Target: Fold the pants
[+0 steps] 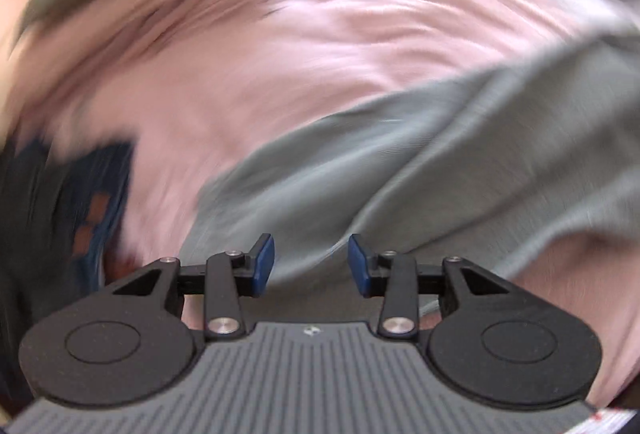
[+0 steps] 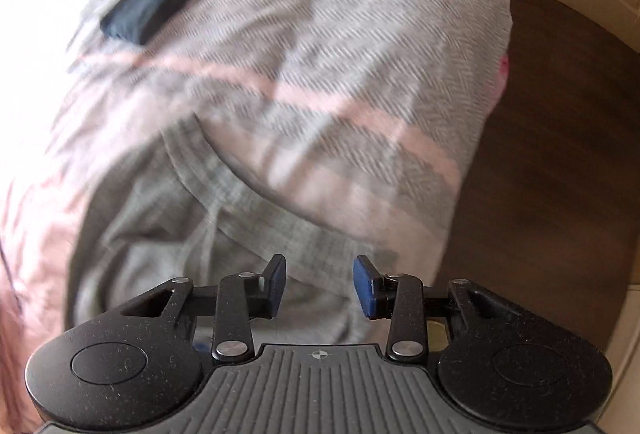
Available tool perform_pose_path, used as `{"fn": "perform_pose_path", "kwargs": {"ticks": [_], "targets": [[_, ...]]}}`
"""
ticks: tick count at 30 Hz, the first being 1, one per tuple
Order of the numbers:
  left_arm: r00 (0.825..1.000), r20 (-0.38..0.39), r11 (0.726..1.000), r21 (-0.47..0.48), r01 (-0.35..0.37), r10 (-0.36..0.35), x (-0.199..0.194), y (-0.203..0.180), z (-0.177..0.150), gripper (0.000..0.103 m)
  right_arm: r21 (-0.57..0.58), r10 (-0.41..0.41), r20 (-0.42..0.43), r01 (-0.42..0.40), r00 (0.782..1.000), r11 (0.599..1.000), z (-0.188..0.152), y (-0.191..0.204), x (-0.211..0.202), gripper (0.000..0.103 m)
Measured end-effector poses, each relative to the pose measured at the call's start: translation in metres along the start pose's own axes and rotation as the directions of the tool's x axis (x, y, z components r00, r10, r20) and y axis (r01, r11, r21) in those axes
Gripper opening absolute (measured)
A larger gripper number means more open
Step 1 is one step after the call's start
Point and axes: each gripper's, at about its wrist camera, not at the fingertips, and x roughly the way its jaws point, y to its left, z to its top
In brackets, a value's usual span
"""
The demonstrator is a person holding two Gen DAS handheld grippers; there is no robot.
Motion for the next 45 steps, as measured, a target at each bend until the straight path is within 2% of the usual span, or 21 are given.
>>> {"fn": "perform_pose_path", "kwargs": {"ticks": [3,4,5,6,8,11,13,16,17,18,19,21,24,26,31,35,37,40,43,44,45], "targets": [[0.999,-0.048,0.983,0.181,0.034,-0.025,0.025,-0.025,0.011,0.040,0.031,-0.001,0.014,0.000,1.000,1.000,0.005,-0.001,-0.004,0.035],[0.997,-0.072,0.975,0.220,0.042,-0.026,0.035,-0.029,0.013,0.033,0.044,-0.013,0.017,0.012,1.000,0.999,0.006,-0.003,-0.005,0.035],[0.996,-0.086,0.970,0.239,0.038,-0.018,0.041,-0.030,0.016,0.001,0.058,-0.027,0.020,0.026,0.999,0.998,0.007,-0.006,-0.005,0.035],[0.995,-0.097,0.968,0.248,0.034,-0.010,0.046,-0.029,0.024,0.002,0.072,-0.040,0.021,0.038,0.999,0.997,0.007,-0.009,-0.006,0.035],[0.999,-0.035,0.968,0.251,0.013,-0.004,0.040,-0.023,0.046,0.001,0.093,-0.051,0.029,0.049,0.998,0.995,0.009,-0.013,-0.007,0.035],[0.994,0.106,0.981,0.192,-0.029,0.009,0.031,-0.003,0.105,0.002,0.106,-0.053,0.056,0.047,0.997,0.993,0.013,-0.015,-0.008,0.035],[0.979,0.199,0.985,0.158,-0.072,0.039,0.031,0.009,0.154,0.002,0.097,-0.049,0.073,0.042,0.996,0.994,0.019,-0.009,-0.007,0.035],[0.956,0.282,0.997,0.004,-0.080,0.076,0.044,0.033,0.233,0.004,0.056,-0.017,0.103,0.011,0.995,0.998,0.031,0.007,-0.003,0.035],[0.957,0.276,0.995,-0.065,-0.071,0.087,0.054,0.039,0.256,0.012,0.029,0.001,0.114,-0.004,0.993,1.000,0.036,0.013,0.000,0.035],[0.965,0.244,0.989,-0.130,-0.068,0.099,0.066,0.046,0.276,0.026,0.003,0.018,0.122,-0.018,0.992,1.000,0.041,0.021,0.002,0.035],[0.972,0.200,0.977,-0.194,-0.082,0.122,0.081,0.051,0.292,0.032,-0.021,0.035,0.130,-0.033,0.991,0.999,0.046,0.027,0.004,0.035],[0.983,0.135,0.945,-0.318,-0.077,0.126,0.096,0.061,0.307,0.033,-0.075,0.085,0.147,-0.074,0.986,0.994,0.055,0.041,0.011,0.036],[0.992,0.116,0.887,-0.461,0.007,0.052,0.094,0.064,0.296,0.036,-0.167,0.161,0.137,-0.138,0.977,0.976,0.072,0.059,0.029,0.047],[0.996,0.087,0.869,-0.494,0.019,0.028,0.090,0.059,0.274,0.036,-0.223,0.213,0.108,-0.185,0.971,0.957,0.084,0.072,0.047,0.049],[1.000,0.008,0.815,-0.579,0.003,0.002,0.049,0.041,0.192,0.036,-0.303,0.344,-0.058,-0.345,0.937,0.888,0.119,0.092,0.113,0.049],[0.997,-0.072,0.744,-0.666,-0.059,0.015,0.000,0.014,0.132,0.037,-0.316,0.373,-0.197,-0.419,0.907,0.851,0.144,0.097,0.172,0.049],[0.993,-0.110,0.682,-0.724,-0.102,0.031,-0.026,-0.004,0.107,0.039,-0.281,0.392,-0.281,-0.466,0.876,0.839,0.153,0.094,0.197,0.047],[0.989,-0.138,0.592,-0.794,-0.138,0.047,-0.057,-0.032,0.085,0.039,-0.208,0.530,-0.367,-0.623,0.764,0.754,0.163,0.083,0.206,0.042],[0.990,-0.132,0.552,-0.822,-0.139,0.052,-0.081,-0.061,0.078,0.040,-0.075,0.684,-0.427,-0.777,0.592,0.625,0.174,0.069,0.209,0.041],[0.990,-0.133,0.551,-0.823,-0.137,0.048,-0.084,-0.071,0.079,0.040,-0.037,0.710,-0.448,-0.805,0.543,0.593,0.177,0.068,0.213,0.040],[0.990,-0.135,0.551,-0.823,-0.138,0.046,-0.086,-0.080,0.081,0.040,-0.024,0.719,-0.468,-0.821,0.514,0.571,0.178,0.070,0.217,0.040]]}}
